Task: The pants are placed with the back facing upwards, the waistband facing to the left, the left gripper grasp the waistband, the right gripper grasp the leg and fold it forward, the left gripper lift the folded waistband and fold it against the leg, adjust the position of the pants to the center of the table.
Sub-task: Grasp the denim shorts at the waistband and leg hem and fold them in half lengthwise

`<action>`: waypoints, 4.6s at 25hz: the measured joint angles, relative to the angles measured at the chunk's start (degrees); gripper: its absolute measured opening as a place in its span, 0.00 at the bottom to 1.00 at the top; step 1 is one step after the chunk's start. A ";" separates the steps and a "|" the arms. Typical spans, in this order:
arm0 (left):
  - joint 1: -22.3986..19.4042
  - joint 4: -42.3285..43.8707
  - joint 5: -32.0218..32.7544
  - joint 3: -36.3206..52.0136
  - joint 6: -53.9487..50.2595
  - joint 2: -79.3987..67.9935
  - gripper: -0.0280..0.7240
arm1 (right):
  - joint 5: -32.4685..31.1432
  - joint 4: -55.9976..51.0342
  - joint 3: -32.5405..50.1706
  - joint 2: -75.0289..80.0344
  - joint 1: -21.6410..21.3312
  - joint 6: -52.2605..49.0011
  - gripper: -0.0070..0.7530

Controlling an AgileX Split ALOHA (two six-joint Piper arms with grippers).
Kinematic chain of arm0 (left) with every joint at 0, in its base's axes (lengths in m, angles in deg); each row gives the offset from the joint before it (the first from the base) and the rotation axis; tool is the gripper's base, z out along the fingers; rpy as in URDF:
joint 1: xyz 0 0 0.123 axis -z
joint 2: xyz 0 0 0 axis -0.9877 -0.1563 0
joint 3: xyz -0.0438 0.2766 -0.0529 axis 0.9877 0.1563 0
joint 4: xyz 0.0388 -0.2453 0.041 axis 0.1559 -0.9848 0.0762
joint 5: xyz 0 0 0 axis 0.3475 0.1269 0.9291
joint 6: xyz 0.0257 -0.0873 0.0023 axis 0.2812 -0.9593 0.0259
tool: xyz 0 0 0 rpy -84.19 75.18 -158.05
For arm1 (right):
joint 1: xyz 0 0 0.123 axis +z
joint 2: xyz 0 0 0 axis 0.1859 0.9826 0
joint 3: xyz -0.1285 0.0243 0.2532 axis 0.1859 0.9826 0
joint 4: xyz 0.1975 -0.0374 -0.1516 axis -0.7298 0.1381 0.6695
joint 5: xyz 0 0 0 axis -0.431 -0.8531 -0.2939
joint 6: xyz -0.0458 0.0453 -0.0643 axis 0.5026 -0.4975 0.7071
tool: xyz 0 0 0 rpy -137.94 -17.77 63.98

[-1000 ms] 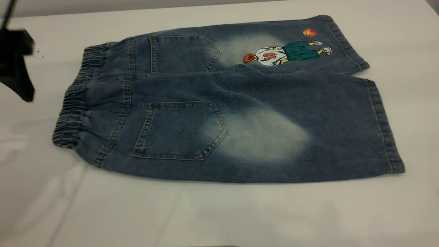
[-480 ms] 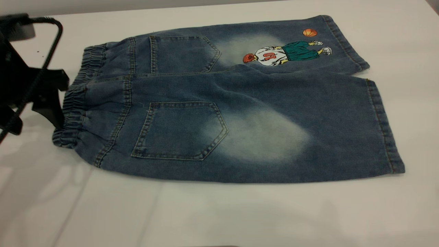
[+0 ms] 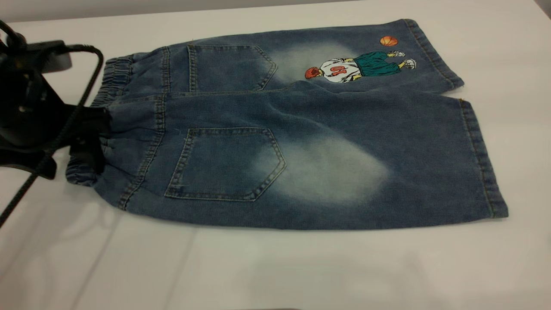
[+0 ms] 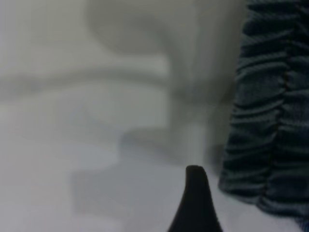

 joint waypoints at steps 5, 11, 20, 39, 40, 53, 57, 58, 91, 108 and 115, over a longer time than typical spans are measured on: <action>0.17 0.00 -1.09 -0.11 0.00 -1.93 0.71 | 0.00 0.00 0.00 0.00 0.00 0.01 0.78; 0.24 -0.16 -2.22 -0.47 0.00 -3.02 0.63 | 0.04 0.00 0.00 0.00 0.00 0.01 0.78; 0.30 -0.12 -4.08 -1.37 0.00 -3.06 0.15 | -0.43 -0.15 -5.38 1.33 0.00 2.73 0.78; 0.30 -0.01 18.46 -12.03 1.38 2.33 0.15 | 2.50 -22.38 -8.36 34.39 10.01 22.11 0.77; 0.30 -0.01 18.47 -12.26 1.49 2.33 0.15 | 2.97 -22.11 -8.41 35.84 12.38 22.11 0.77; 0.30 -0.06 19.04 -13.57 2.78 2.33 0.15 | 5.94 -10.13 -7.20 54.25 25.24 11.27 0.77; 0.30 -0.18 19.04 -13.57 2.78 2.33 0.15 | 10.58 -9.85 -4.20 57.95 25.24 8.45 0.77; 0.30 -0.18 19.04 -13.58 2.78 2.33 0.15 | 12.15 -9.82 -3.51 58.74 25.24 8.05 0.77; 0.30 -1.25 18.88 -13.58 2.88 2.33 0.15 | 25.44 -10.16 -0.57 72.58 25.24 10.72 0.51; 0.30 -2.62 18.88 -13.63 2.88 2.33 0.15 | 21.39 -10.46 -6.44 67.40 25.24 13.52 0.04; 0.30 -7.46 19.45 -16.75 2.82 3.52 0.15 | 20.01 -10.31 -12.35 59.88 25.24 13.59 0.04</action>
